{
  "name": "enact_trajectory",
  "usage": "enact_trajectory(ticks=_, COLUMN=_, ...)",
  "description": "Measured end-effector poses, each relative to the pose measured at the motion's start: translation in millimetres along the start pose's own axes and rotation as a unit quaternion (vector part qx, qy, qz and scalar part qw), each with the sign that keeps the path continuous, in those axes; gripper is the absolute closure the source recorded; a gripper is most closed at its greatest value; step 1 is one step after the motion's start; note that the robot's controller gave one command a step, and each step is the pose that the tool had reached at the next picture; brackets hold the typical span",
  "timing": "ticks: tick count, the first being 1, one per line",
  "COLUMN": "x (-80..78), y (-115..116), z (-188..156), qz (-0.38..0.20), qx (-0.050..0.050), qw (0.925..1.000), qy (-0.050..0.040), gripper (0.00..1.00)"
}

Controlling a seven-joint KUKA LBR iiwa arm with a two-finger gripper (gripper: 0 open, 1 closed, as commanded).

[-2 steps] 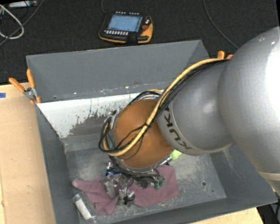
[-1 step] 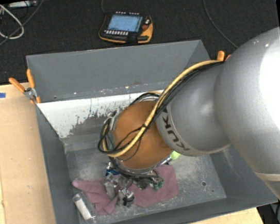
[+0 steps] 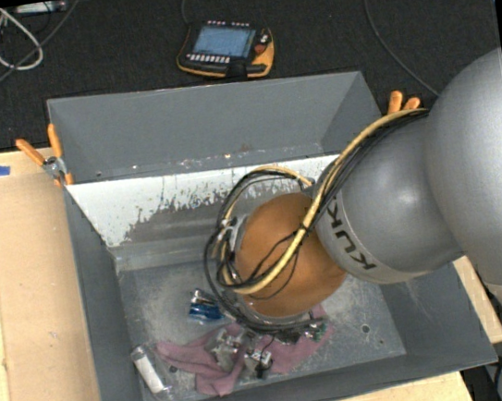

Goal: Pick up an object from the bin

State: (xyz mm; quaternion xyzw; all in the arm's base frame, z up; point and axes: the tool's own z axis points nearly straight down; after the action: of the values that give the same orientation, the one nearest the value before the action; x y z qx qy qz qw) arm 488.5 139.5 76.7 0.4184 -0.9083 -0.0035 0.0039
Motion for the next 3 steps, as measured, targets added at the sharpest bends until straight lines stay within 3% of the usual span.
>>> enact_trajectory(ticks=1, x=-29.2, y=-20.9, z=-87.5, qz=0.141, qx=0.0, qw=0.9901, qy=-0.0022, gripper=1.0)
enact_trajectory(ticks=2, x=-18.5, y=-20.0, z=-165.4, qz=0.097, qx=-0.003, qw=0.9952, qy=0.0039, gripper=1.0)
enact_trajectory(ticks=3, x=-25.4, y=-29.7, z=-119.5, qz=0.128, qx=0.001, qw=0.9917, qy=-0.0036, gripper=1.0)
